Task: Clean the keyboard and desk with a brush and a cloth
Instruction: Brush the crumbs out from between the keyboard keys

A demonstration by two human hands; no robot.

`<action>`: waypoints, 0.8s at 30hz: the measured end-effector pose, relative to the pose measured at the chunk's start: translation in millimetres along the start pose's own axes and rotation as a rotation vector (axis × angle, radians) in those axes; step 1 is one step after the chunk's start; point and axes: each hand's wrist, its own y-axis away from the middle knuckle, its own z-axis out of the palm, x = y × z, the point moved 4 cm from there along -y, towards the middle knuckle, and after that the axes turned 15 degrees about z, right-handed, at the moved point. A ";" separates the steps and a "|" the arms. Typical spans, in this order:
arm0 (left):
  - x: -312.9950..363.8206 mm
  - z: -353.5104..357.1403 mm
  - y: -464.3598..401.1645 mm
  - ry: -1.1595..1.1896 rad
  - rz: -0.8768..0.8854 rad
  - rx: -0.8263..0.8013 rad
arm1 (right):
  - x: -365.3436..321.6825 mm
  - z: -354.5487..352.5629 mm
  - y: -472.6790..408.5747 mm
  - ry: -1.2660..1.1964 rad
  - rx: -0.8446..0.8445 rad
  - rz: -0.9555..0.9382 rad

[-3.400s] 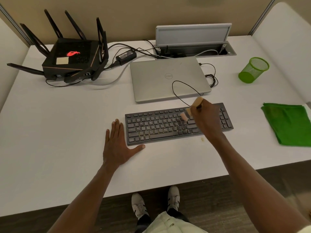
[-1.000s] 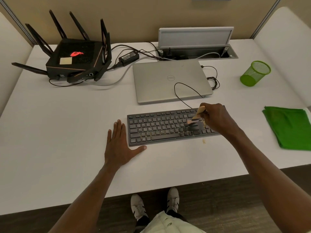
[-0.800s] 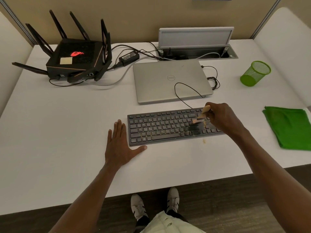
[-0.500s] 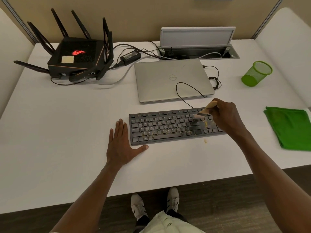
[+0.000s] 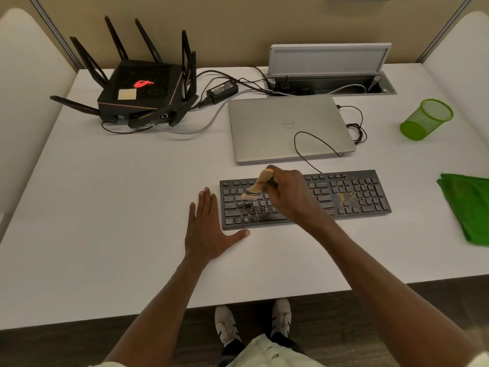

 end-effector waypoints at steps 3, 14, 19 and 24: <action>0.2 0.4 0.5 0.001 0.002 0.013 | -12.4 20.9 -4.7 0.008 -0.050 -0.027; -3.7 7.5 -1.7 -0.012 0.014 0.040 | -36.0 55.5 -3.6 0.025 -0.136 -0.079; -3.5 7.6 -1.2 -0.013 0.021 0.045 | -26.2 53.2 -2.8 0.055 -0.140 -0.071; -3.8 7.7 -1.2 -0.014 0.026 0.035 | -19.6 46.1 -0.9 0.069 -0.134 -0.084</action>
